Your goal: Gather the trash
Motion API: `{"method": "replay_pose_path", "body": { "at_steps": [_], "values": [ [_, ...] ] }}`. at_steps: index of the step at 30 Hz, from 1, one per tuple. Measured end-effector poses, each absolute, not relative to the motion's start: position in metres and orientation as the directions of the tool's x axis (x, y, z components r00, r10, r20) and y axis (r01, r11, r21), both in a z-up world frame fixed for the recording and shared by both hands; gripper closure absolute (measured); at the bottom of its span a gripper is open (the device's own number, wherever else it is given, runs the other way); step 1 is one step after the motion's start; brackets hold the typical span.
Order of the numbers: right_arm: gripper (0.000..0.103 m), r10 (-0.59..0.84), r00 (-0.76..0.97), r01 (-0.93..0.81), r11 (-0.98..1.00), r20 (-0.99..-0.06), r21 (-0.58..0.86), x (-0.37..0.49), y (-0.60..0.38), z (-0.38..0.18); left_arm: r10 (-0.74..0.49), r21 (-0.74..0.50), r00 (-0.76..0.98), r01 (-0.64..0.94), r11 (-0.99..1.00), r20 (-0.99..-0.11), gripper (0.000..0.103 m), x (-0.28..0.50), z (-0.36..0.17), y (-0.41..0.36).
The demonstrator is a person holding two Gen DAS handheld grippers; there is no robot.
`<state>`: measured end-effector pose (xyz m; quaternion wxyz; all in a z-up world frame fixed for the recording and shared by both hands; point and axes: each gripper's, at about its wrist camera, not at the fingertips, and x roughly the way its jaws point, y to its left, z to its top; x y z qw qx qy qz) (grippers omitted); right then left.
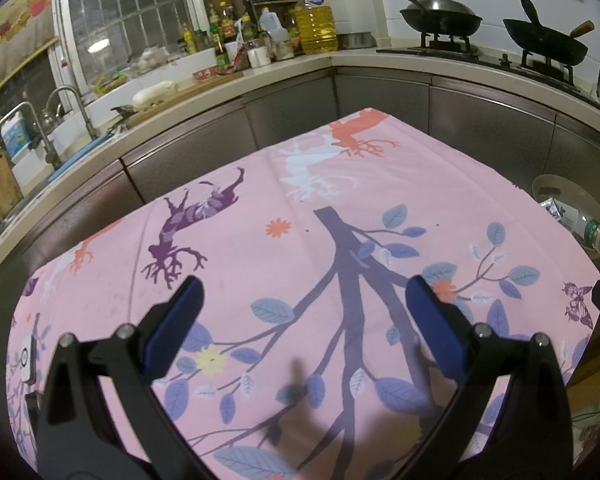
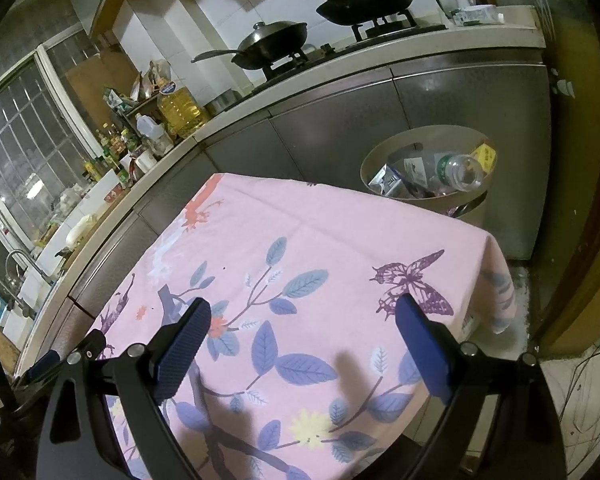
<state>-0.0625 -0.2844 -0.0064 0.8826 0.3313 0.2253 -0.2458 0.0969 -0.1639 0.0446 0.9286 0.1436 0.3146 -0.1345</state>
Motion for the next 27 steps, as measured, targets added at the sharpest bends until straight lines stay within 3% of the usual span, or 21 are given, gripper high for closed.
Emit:
{"method": "replay_pose_path", "body": {
  "at_steps": [27],
  "values": [
    [0.014, -0.281, 0.773, 0.586, 0.658, -0.568, 0.473, -0.0617, -0.2838, -0.006, -0.169, 0.192, 0.759, 0.362, 0.912, -0.629, 0.006, 0.0996, 0.0427, -0.1639]
  ]
}}
